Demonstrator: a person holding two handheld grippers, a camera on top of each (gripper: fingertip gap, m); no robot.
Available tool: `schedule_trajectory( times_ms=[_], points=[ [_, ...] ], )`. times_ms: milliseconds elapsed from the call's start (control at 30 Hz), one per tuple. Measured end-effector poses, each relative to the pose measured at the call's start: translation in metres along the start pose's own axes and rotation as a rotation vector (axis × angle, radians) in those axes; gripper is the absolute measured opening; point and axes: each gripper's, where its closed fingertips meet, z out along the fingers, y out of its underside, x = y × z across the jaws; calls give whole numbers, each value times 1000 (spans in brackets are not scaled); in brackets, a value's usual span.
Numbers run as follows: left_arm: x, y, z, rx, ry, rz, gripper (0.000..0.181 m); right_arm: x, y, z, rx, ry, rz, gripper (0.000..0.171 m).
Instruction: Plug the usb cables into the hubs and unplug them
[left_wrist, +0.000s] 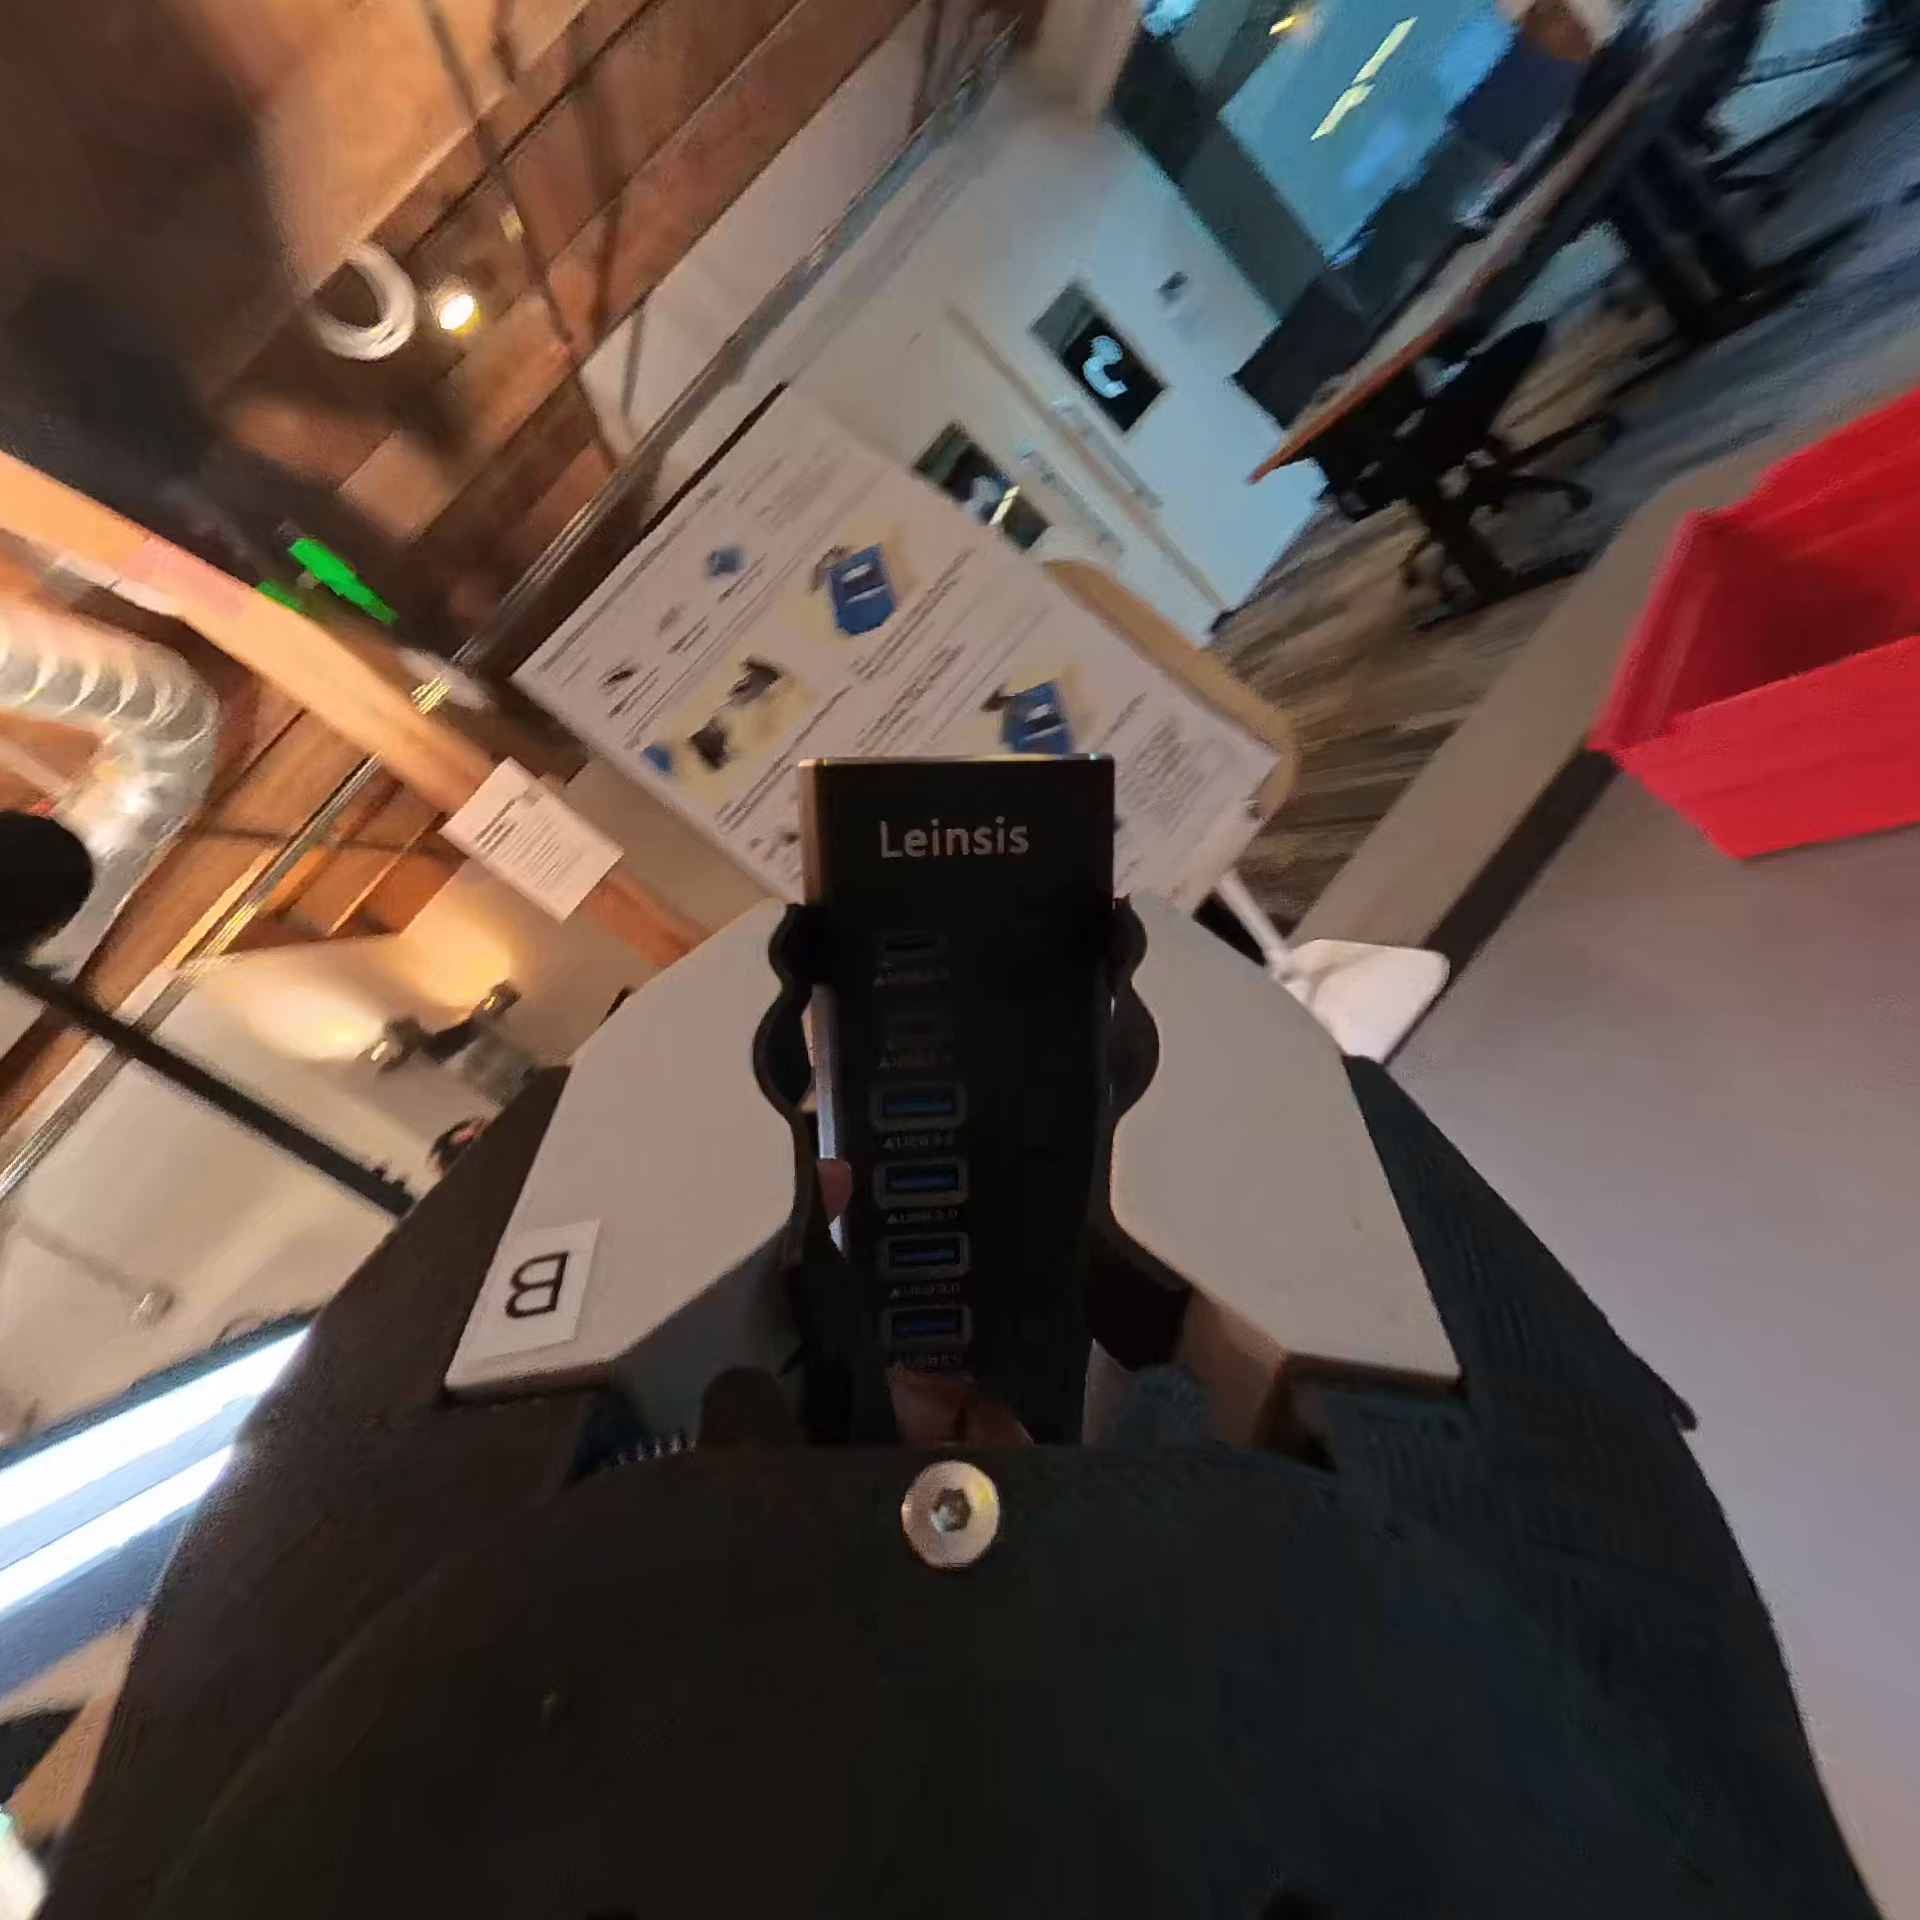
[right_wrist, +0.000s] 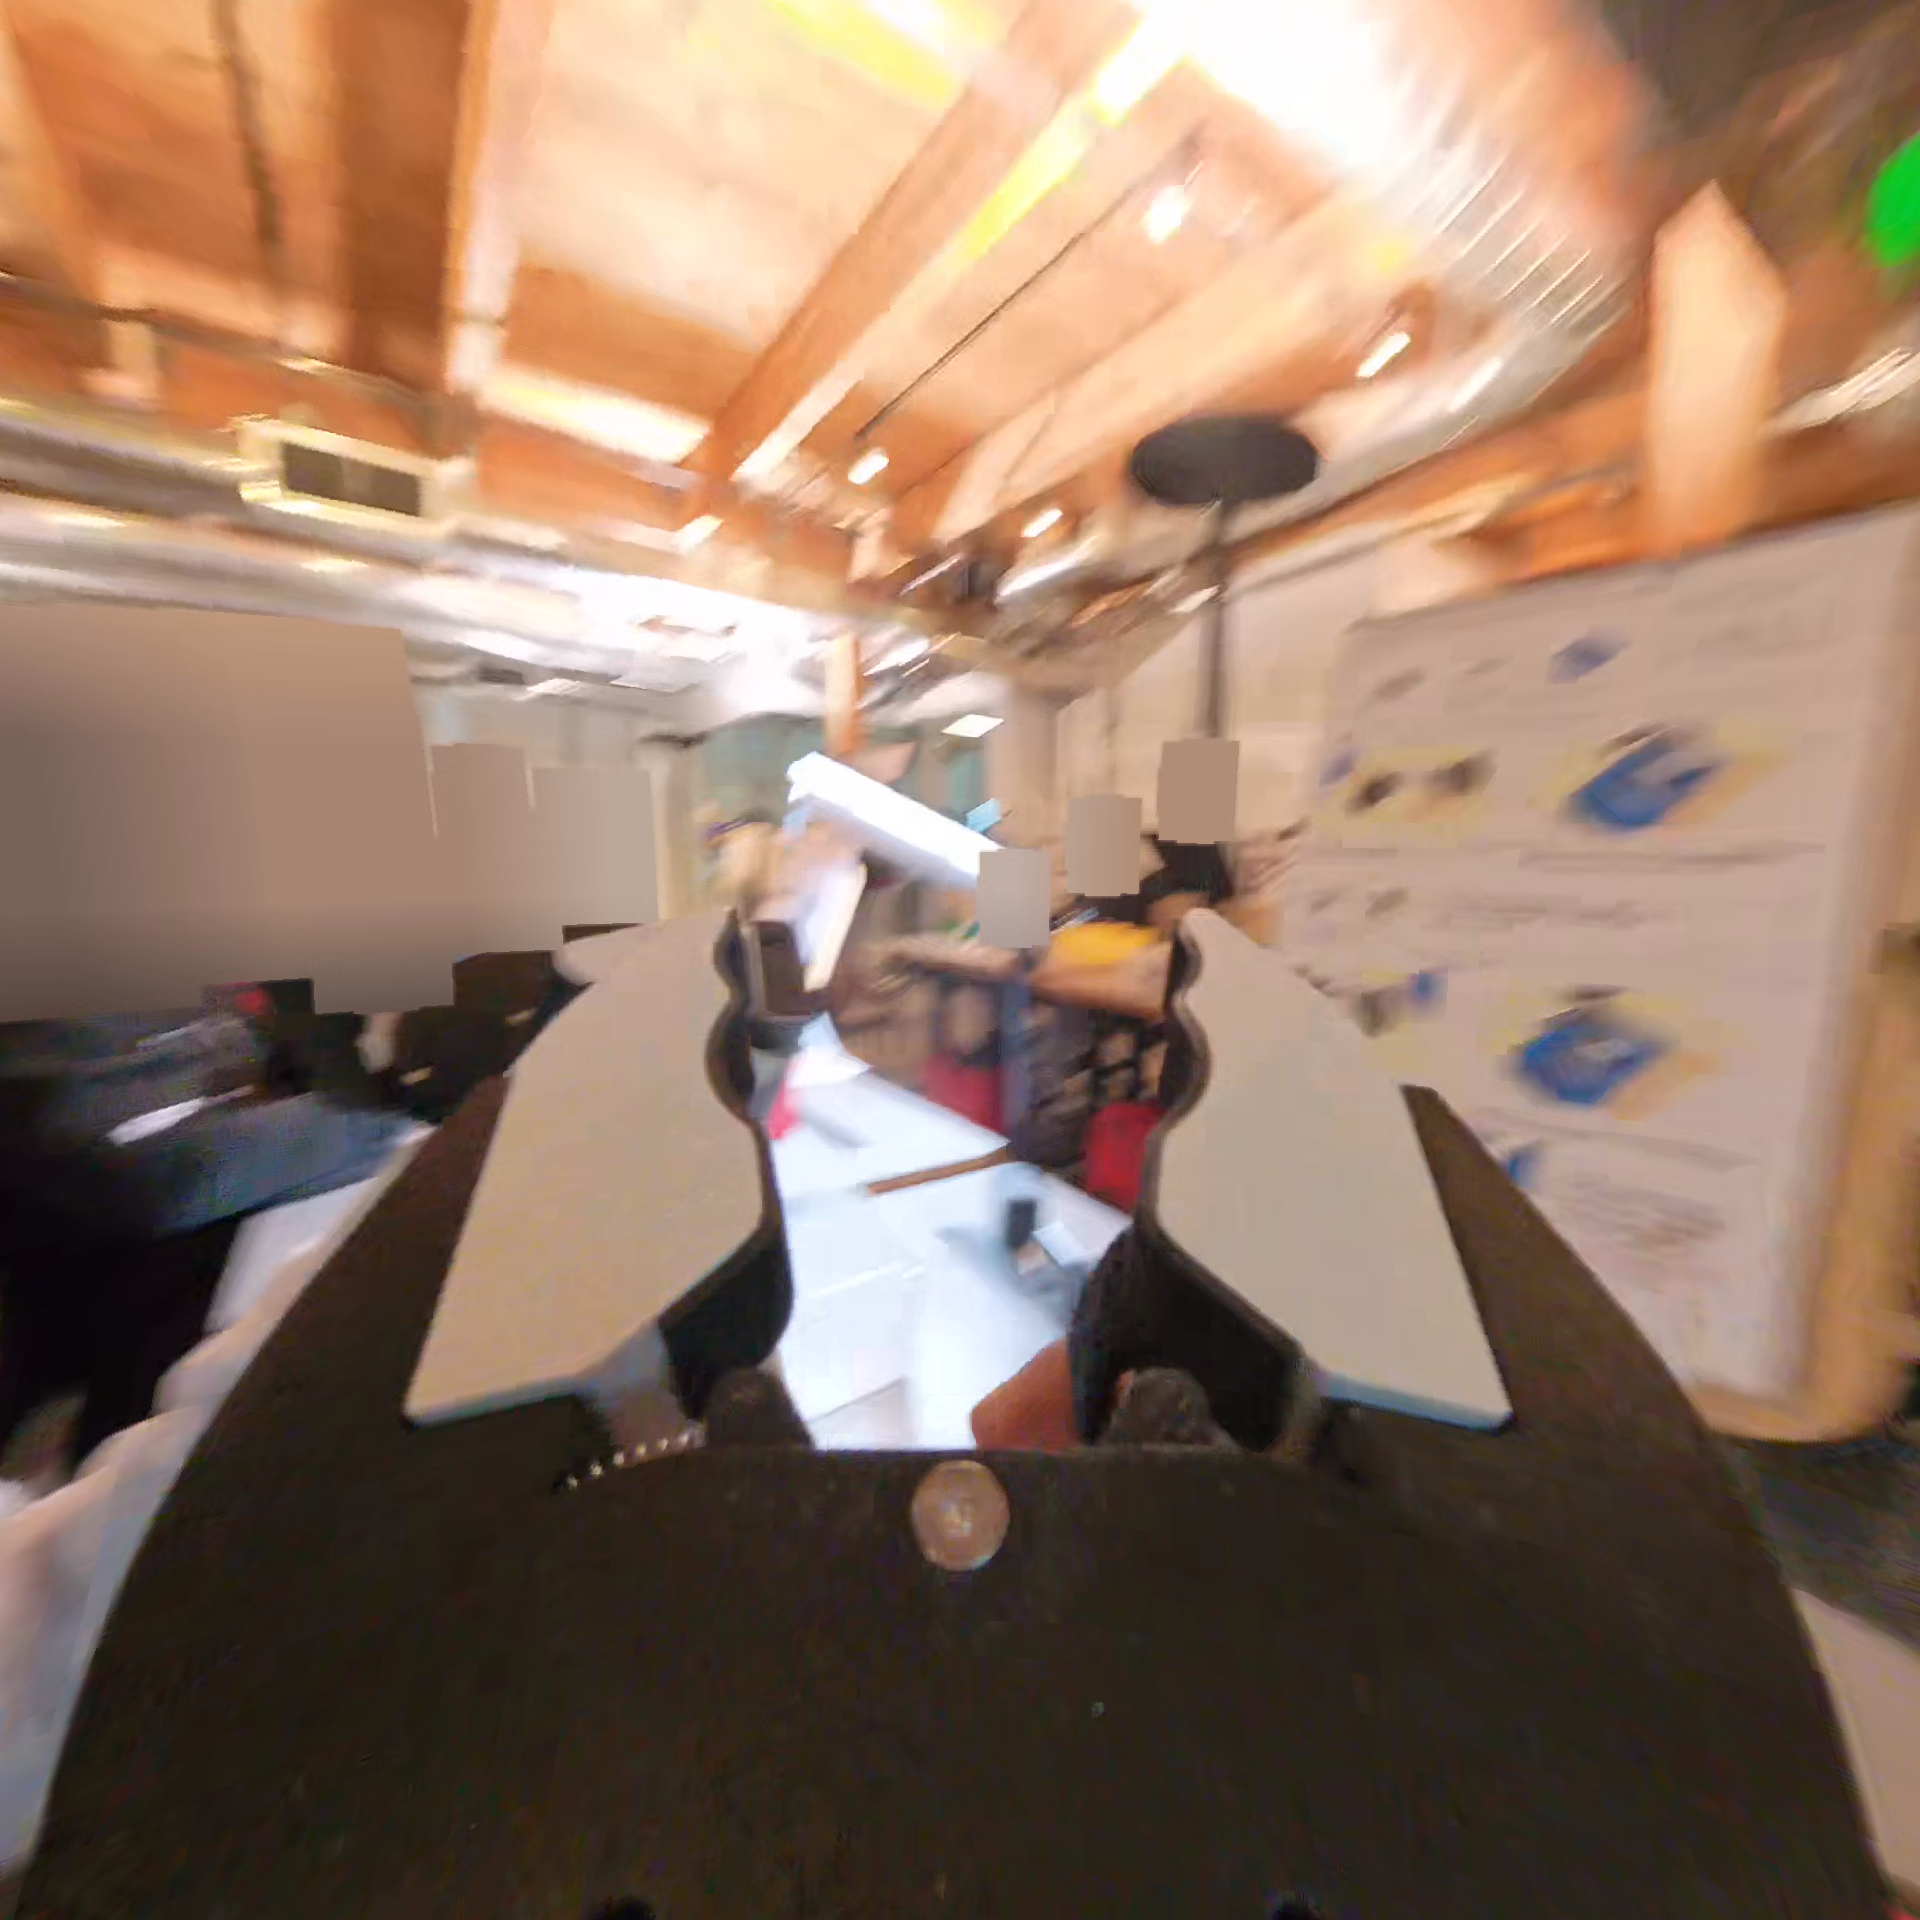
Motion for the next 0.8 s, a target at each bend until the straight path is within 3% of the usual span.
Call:
schedule_trajectory(
  times_ms=[100,200,333,533,633,800],
  points=[
    [42,-18,7,36,124,46,55,-30,60,36,-220,-197,189,95],
    [72,-25,17,45,182,101,55,-49,115,61,-388,-237,170,102],
    [98,-31,24,73,246,107,55,-42,137,71,-408,-143,55,49],
    [107,-27,28,85,315,41,59,-34,140,59,-512,-102,-48,30],
    [59,-28,17,144,205,-152,64,-15,150,46,-632,-39,-120,27],
    [-71,-16,-37,410,-202,-717,61,26,179,23,-835,73,-167,27]
  ],
)
